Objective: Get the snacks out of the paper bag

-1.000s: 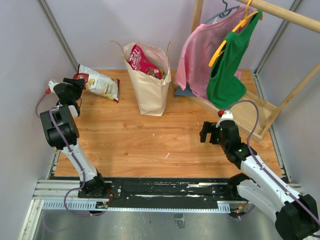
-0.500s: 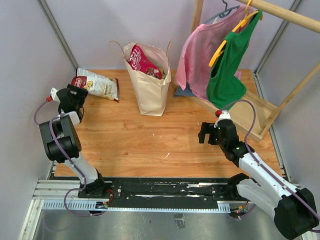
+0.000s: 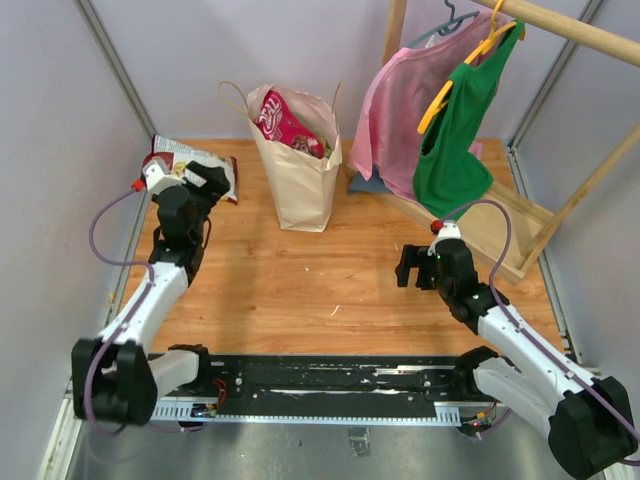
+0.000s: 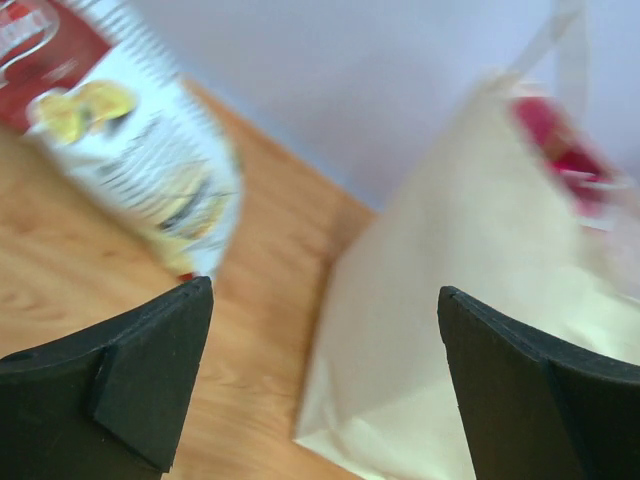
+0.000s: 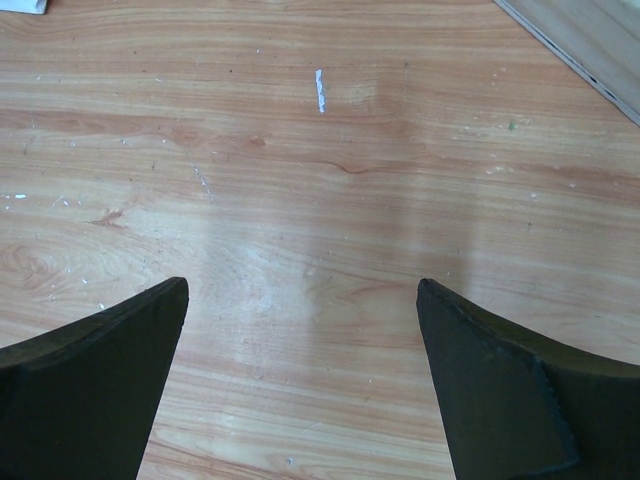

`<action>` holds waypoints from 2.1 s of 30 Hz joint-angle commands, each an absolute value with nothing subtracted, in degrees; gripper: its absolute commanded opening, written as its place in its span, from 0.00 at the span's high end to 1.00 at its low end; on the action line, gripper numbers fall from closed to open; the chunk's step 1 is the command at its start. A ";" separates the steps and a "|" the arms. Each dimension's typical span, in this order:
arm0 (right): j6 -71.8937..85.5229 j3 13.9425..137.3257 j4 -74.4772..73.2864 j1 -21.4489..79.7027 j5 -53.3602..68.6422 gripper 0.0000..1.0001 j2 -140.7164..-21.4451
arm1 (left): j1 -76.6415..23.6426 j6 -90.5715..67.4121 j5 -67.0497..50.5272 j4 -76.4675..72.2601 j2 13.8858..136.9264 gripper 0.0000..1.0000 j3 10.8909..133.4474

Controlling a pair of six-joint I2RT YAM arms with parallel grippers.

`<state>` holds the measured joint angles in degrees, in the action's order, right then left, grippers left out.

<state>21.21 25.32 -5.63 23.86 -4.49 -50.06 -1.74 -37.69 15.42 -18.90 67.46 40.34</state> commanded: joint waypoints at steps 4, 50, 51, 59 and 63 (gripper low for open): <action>22.58 24.32 -5.00 24.61 -4.07 0.02 -48.15 | -11.40 -23.50 11.87 -12.80 61.31 0.11 52.82; 22.59 19.58 -7.17 24.61 -6.15 0.02 -39.64 | -17.23 -5.45 10.63 28.17 107.08 0.38 116.26; 22.59 19.53 -7.08 24.61 -6.20 0.02 -39.83 | -17.23 -5.26 10.44 28.24 107.25 0.41 116.16; 22.86 17.12 -3.49 24.61 -6.33 0.02 -42.29 | -17.22 -5.14 9.66 27.71 108.09 0.53 114.88; 22.56 17.04 -2.44 24.61 -5.41 0.01 -43.47 | -17.21 -5.33 8.83 27.38 108.03 0.62 114.88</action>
<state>22.68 17.61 -5.52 23.86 -5.56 -42.96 -17.08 -5.87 10.15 27.73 107.66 114.52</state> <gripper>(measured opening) 0.984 0.415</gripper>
